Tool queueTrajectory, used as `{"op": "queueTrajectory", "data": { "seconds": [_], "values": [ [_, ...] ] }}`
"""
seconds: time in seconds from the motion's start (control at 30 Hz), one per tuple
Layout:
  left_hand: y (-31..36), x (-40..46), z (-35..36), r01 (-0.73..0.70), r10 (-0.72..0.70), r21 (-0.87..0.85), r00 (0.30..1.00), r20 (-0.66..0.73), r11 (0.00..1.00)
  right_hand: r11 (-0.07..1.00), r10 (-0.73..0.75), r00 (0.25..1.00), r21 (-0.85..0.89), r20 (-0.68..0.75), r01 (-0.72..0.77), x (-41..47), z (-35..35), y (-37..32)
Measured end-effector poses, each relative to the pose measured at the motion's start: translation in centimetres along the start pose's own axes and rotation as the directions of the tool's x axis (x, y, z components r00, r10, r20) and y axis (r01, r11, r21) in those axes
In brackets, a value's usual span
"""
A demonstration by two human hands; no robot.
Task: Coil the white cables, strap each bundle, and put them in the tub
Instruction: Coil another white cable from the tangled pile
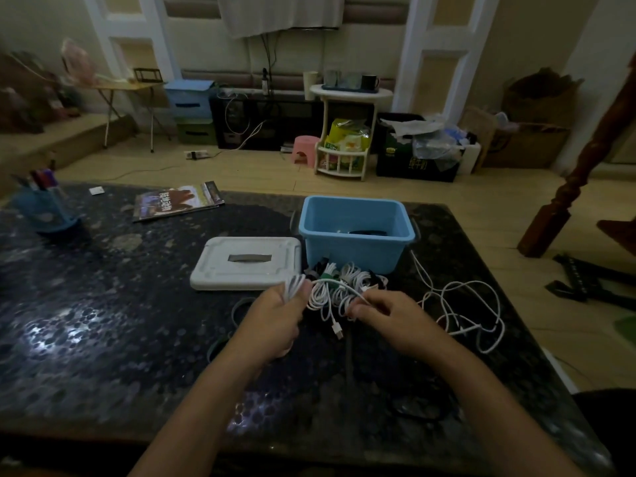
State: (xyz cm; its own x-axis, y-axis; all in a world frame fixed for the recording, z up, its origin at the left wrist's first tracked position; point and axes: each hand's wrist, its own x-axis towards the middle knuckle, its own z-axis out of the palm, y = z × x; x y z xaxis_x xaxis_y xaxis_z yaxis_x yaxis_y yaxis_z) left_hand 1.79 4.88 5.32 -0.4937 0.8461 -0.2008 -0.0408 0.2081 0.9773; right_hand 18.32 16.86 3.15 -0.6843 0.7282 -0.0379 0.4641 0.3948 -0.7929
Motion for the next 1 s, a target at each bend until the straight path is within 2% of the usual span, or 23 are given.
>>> {"op": "queueTrajectory", "data": {
  "seconds": [0.1,0.27,0.43,0.57,0.63,0.73,0.87,1.0],
  "values": [
    [0.4,-0.3,-0.1,0.065,-0.064,-0.056,0.998,0.023,0.996,0.997,-0.055,0.998,0.054,-0.04,0.057,-0.4,0.2,-1.1],
    [0.6,-0.5,0.3,0.055,-0.057,-0.045,0.998,-0.03,0.997,0.979,-0.204,0.977,-0.038,-0.067,0.202,-1.4,2.4,-2.5],
    [0.9,-0.9,0.3,-0.039,0.041,0.059,0.998,-0.049,0.998,0.953,-0.298,0.952,-0.07,-0.074,0.294,-1.8,4.5,-3.1],
    [0.9,-1.0,0.8,-0.094,0.095,0.032,0.994,-0.05,0.995,0.953,-0.302,0.948,-0.057,-0.097,0.298,-1.9,5.3,-3.3],
    [0.8,-0.8,1.1,-0.095,0.102,0.076,0.991,-0.082,0.993,0.945,-0.326,0.939,-0.073,-0.111,0.32,-2.0,5.5,-3.7],
    [0.8,-0.5,1.1,-0.075,0.11,0.175,0.973,-0.204,0.982,0.937,-0.326,0.942,-0.158,-0.073,0.312,-2.1,5.6,-3.8],
    [0.6,0.3,0.0,-0.129,0.141,0.06,0.943,-0.3,0.99,0.947,-0.217,0.976,-0.24,0.018,0.215,-2.0,4.8,-3.0],
    [0.6,0.4,0.3,-0.176,0.14,-0.114,0.953,-0.27,0.978,0.936,-0.223,0.965,-0.245,0.139,0.251,-2.6,6.0,-3.1]
  ]
}}
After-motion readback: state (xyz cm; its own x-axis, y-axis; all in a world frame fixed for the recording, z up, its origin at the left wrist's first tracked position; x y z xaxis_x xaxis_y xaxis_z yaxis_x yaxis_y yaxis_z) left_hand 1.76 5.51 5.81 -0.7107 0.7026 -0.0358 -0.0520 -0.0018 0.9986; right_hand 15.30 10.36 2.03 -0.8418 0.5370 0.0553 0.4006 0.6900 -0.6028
